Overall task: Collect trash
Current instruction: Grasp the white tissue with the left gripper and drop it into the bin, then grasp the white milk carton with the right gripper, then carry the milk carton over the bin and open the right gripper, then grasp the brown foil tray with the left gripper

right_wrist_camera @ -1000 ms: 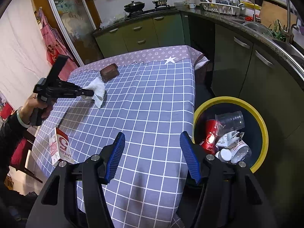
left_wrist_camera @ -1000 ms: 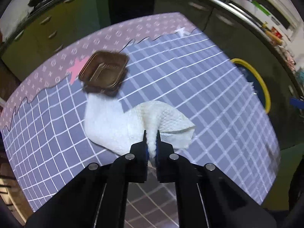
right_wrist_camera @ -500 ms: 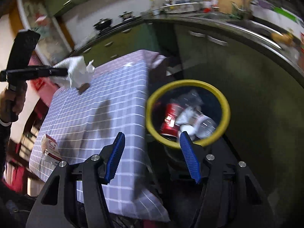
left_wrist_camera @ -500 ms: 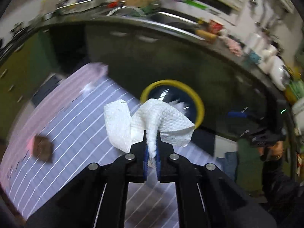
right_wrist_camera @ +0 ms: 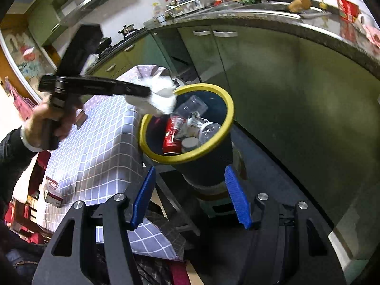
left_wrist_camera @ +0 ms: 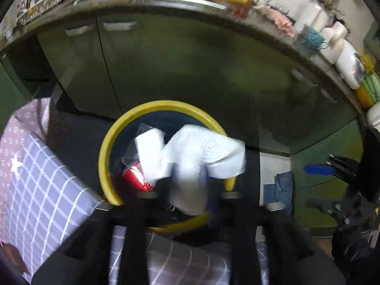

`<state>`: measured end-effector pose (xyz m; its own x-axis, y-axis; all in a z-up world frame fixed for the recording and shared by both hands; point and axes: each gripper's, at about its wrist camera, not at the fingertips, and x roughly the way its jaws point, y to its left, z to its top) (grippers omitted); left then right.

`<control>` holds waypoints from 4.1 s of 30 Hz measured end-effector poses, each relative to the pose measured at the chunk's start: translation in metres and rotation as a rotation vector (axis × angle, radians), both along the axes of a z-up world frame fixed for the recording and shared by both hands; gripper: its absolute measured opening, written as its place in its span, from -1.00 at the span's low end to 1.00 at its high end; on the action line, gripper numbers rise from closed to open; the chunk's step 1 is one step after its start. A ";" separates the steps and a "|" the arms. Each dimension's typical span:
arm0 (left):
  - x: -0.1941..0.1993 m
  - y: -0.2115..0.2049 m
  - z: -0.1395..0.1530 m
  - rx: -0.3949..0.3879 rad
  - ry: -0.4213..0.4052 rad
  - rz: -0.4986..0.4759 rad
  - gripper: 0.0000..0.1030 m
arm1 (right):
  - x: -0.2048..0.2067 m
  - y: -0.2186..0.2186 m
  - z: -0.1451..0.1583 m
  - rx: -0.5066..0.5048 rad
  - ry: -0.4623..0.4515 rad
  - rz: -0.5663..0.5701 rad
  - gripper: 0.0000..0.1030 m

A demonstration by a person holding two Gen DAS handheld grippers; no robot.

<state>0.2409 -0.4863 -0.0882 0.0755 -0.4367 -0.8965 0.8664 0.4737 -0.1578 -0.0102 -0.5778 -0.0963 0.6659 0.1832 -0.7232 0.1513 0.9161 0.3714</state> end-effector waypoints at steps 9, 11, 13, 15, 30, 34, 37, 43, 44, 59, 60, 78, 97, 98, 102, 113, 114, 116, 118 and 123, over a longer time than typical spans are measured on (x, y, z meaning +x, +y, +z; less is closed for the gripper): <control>-0.018 0.031 0.031 -0.040 -0.040 0.008 0.43 | -0.004 -0.002 -0.001 0.003 -0.008 -0.011 0.25; -0.026 0.047 0.044 -0.048 -0.041 0.029 0.44 | -0.002 0.004 0.002 -0.002 -0.011 0.003 0.25; -0.038 0.073 0.061 -0.063 -0.047 0.062 0.44 | 0.003 0.017 0.009 -0.009 -0.022 0.048 0.25; -0.046 0.100 0.078 -0.074 -0.056 0.104 0.44 | 0.007 0.034 0.019 -0.020 -0.042 0.106 0.25; -0.124 0.400 0.138 -0.165 -0.256 0.605 0.65 | 0.017 0.263 0.073 -0.106 -0.158 0.765 0.25; -0.132 0.461 0.119 -0.188 -0.246 0.736 0.65 | 0.034 0.339 0.060 -0.154 -0.145 0.934 0.25; -0.133 0.488 0.103 -0.214 -0.204 0.803 0.66 | 0.053 0.396 0.042 -0.218 -0.107 1.030 0.25; -0.132 0.525 0.081 -0.232 -0.162 0.871 0.66 | 0.088 0.450 0.001 -0.300 0.010 1.063 0.09; -0.132 0.528 0.078 -0.230 -0.158 0.874 0.66 | 0.093 0.456 -0.005 -0.302 0.034 1.065 0.08; -0.118 0.511 0.057 -0.244 -0.122 0.811 0.66 | 0.101 0.440 -0.001 -0.313 0.026 1.007 -0.31; -0.116 0.508 0.058 -0.245 -0.122 0.806 0.66 | 0.100 0.431 0.006 -0.298 0.009 0.986 -0.31; -0.043 0.418 0.076 -0.403 -0.198 0.654 0.72 | 0.147 0.118 0.049 -0.285 0.024 0.094 -0.31; 0.004 0.415 0.046 -0.318 -0.207 0.674 0.78 | 0.197 0.056 -0.006 -0.309 0.154 -0.143 0.11; 0.007 0.413 0.046 -0.310 -0.212 0.667 0.79 | 0.188 0.063 0.002 -0.304 0.126 -0.127 0.14; 0.018 0.408 0.044 -0.278 -0.248 0.632 0.84 | 0.150 0.101 0.028 -0.282 0.028 -0.057 0.24; 0.076 0.379 0.009 -0.193 -0.242 0.496 0.63 | 0.083 0.174 0.050 -0.221 -0.102 0.060 0.31; 0.081 0.377 0.007 -0.189 -0.234 0.491 0.61 | 0.083 0.175 0.049 -0.214 -0.101 0.062 0.30; 0.092 0.373 0.002 -0.171 -0.223 0.487 0.44 | 0.081 0.179 0.046 -0.200 -0.099 0.066 0.31; 0.101 0.370 -0.004 -0.148 -0.211 0.483 0.28 | 0.078 0.181 0.045 -0.183 -0.100 0.069 0.30; 0.113 0.365 -0.016 -0.101 -0.185 0.480 0.06 | 0.074 0.179 0.044 -0.156 -0.102 0.064 0.30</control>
